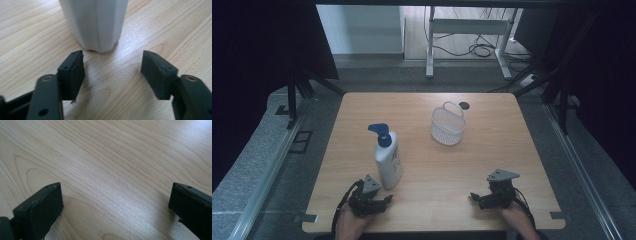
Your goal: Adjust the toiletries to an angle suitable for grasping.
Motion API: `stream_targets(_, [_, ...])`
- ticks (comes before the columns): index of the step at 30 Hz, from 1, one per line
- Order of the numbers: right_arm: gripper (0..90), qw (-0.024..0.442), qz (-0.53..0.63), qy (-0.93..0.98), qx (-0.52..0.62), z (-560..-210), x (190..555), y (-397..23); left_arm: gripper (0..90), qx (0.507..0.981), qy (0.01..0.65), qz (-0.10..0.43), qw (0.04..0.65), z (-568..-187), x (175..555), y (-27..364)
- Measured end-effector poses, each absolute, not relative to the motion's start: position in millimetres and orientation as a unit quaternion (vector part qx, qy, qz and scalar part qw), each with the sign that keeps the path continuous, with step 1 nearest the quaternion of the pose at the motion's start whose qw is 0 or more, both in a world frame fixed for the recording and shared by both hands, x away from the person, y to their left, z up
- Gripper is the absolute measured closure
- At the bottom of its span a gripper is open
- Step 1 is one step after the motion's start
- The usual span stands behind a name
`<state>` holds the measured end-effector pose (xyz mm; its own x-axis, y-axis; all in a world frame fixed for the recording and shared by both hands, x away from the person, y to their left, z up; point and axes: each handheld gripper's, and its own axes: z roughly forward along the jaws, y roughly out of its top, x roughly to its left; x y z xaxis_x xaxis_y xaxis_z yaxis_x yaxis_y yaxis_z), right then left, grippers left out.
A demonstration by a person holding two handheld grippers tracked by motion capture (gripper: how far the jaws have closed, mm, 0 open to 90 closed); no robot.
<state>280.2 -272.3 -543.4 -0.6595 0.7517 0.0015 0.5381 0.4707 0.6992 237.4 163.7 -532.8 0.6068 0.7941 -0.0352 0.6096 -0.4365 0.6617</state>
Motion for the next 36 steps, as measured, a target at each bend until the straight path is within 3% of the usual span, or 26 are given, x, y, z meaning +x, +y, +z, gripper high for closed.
stream_targets(21, [0.0,0.155,0.344,0.843,0.382,-543.4,280.2,-272.3,86.1,0.816,0.447,0.158,0.331,-522.1,248.4,186.6])
stream_targets(36, [0.0,0.155,0.345,0.844,0.380,-543.4,280.7,-272.0,89.2,0.797,0.463,0.161,0.353,-518.4,268.7,195.8])
